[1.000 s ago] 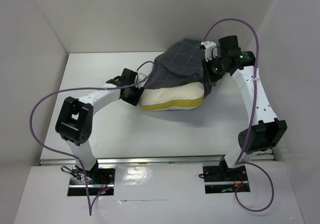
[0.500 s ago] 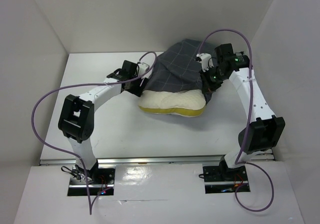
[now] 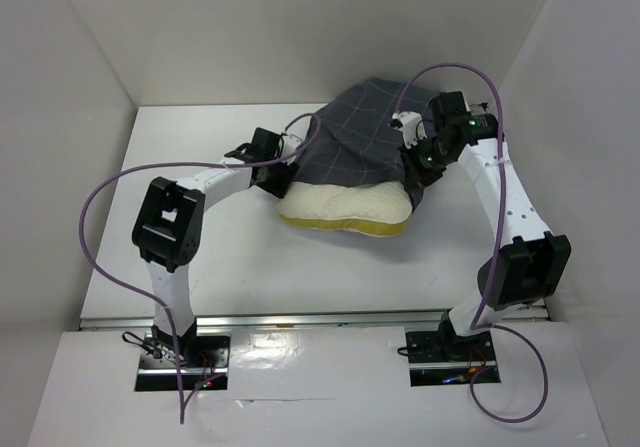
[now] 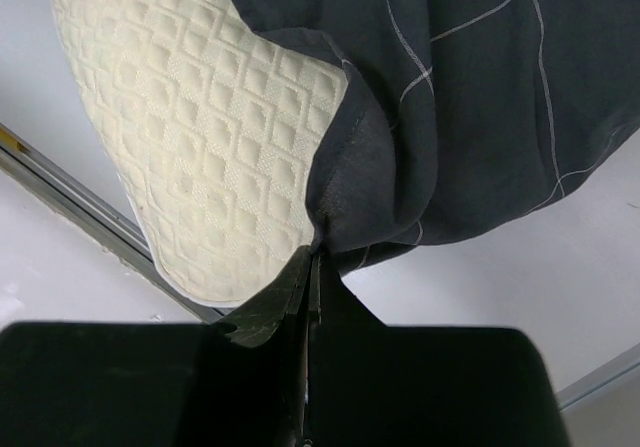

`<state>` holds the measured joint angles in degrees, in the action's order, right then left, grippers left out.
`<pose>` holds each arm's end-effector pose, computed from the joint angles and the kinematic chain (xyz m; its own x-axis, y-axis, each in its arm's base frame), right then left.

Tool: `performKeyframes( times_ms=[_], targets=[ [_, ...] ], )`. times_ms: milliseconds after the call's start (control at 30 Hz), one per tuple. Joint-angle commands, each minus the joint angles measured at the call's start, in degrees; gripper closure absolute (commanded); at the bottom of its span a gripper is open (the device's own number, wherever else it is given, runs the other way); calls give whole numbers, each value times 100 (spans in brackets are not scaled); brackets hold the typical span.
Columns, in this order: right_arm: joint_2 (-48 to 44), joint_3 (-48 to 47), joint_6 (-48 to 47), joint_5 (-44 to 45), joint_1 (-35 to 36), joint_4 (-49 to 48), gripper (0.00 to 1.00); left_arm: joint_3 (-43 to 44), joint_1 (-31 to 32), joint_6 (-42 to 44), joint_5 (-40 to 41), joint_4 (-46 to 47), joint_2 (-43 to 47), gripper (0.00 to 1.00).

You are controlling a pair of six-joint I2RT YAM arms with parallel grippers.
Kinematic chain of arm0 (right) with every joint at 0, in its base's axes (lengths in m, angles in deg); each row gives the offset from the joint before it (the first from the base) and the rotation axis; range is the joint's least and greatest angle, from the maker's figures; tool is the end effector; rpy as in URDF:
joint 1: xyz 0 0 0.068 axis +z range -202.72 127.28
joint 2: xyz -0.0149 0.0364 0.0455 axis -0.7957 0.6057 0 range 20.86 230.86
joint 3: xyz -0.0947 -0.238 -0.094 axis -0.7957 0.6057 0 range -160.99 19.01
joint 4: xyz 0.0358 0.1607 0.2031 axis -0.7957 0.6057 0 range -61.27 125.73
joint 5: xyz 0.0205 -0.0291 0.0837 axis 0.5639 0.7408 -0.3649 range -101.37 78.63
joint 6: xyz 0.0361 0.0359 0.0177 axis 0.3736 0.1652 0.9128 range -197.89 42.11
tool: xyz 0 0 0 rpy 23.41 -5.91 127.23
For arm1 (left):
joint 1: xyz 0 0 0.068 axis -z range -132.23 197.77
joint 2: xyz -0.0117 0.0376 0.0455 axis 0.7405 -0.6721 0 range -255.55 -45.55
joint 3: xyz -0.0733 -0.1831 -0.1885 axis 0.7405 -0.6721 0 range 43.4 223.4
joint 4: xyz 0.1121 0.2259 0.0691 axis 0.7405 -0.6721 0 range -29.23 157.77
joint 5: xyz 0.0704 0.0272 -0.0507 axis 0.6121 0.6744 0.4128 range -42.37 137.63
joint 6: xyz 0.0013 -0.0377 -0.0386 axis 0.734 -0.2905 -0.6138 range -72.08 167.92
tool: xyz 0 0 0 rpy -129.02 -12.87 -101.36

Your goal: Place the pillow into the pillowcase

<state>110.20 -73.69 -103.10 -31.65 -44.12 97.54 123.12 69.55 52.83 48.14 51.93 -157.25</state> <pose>0.2974 0.0575 0.3541 -0.6933 -0.5089 -0.5102 -0.6388 0.7617 0.1083 0.4001 -0.1594 0.1986 -0.6543 0.3536 -0.6684 0.4231 0.9038 0.0640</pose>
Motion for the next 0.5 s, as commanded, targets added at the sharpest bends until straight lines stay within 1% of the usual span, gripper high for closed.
performKeyframes(
  times_ms=[0, 33, 67, 167, 200, 233, 267, 333, 367, 433, 467],
  targets=[
    [-321, 50, 7, -109, -25, -26, 100, 386, -16, 133, -104, 239, -246, 30],
    [-321, 51, 8, -109, -25, -26, 100, 499, -16, 133, -104, 300, -351, 30],
    [-373, 51, 8, -109, -25, -26, 100, 553, -16, 81, -104, 300, -352, 33],
    [-373, 165, 8, -56, -25, -26, 100, 825, -16, 19, -104, 231, -528, 44],
    [-373, 165, 8, -56, -25, -26, 100, 886, -16, 19, -156, 230, -598, 49],
    [-373, 226, 8, -56, -25, -26, 100, 948, -16, 19, -157, 65, -599, 61],
    [-373, 227, 8, -56, -25, -78, 100, 1027, -16, 19, -157, 2, -599, 70],
    [-373, 227, 8, -56, -25, -131, 100, 1028, -16, 19, -157, -68, -599, 90],
    [-373, 279, 8, -56, -25, -132, 100, 941, -16, 19, -157, -121, -416, 100],
    [-313, 219, 8, -56, -25, -184, 100, 748, -68, 19, -287, -122, -178, 100],
    [-312, 166, 8, -56, -25, -184, 100, 668, -69, -51, -289, -191, 128, 100]
  ],
)
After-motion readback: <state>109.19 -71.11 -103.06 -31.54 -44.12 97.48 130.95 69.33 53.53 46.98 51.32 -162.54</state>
